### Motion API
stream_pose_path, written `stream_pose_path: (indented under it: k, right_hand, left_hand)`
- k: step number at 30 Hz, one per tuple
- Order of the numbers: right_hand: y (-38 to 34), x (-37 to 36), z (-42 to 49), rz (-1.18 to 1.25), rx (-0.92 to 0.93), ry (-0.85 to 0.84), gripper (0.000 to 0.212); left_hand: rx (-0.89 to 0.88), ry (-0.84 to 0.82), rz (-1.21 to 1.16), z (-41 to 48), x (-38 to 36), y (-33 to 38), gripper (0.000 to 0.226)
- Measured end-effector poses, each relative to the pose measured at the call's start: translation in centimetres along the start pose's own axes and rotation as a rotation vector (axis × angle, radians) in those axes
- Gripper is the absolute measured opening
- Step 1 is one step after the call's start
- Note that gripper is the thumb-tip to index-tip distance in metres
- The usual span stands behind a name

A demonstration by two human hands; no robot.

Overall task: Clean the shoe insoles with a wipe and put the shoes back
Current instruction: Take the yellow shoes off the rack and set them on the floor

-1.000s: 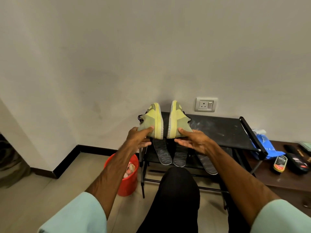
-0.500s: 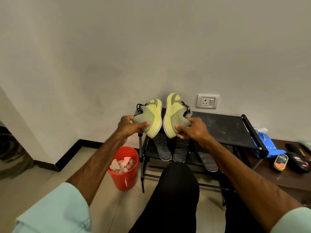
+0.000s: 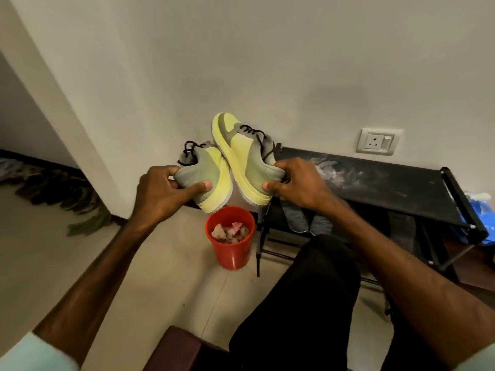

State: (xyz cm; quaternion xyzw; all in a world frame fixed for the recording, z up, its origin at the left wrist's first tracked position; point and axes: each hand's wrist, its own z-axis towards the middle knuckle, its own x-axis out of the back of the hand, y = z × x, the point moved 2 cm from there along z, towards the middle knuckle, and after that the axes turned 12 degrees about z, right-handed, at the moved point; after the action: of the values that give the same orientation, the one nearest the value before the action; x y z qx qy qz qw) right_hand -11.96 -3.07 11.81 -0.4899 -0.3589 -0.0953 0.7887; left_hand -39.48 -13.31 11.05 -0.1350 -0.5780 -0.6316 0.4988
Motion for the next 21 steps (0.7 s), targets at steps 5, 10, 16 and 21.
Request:
stream_pose_path:
  k: [5,10,16,21]
  right_hand:
    - [-2.0,-6.3,1.0,-0.03,0.035,-0.215,0.029]
    - [0.4,-15.5,1.6,-0.147,-0.036,-0.496,0.027]
    - [6.6,-28.3,-0.5,-0.225,-0.231,-0.834,0.049]
    - [10.8,-34.0,-2.9,-0.209,-0.43,-0.972,0.044]
  left_hand:
    - [0.134,-0.149,0.158,-1.3,3.2,-5.1,0.072]
    - [0.331,-0.517,0.125,-2.4,-0.4,-11.2,0.054]
    - [0.612,-0.863,0.05,-7.5,-9.5,-20.6,0.045]
    - [0.702,-0.942,0.141,-10.6,-14.9,-25.5,0.05]
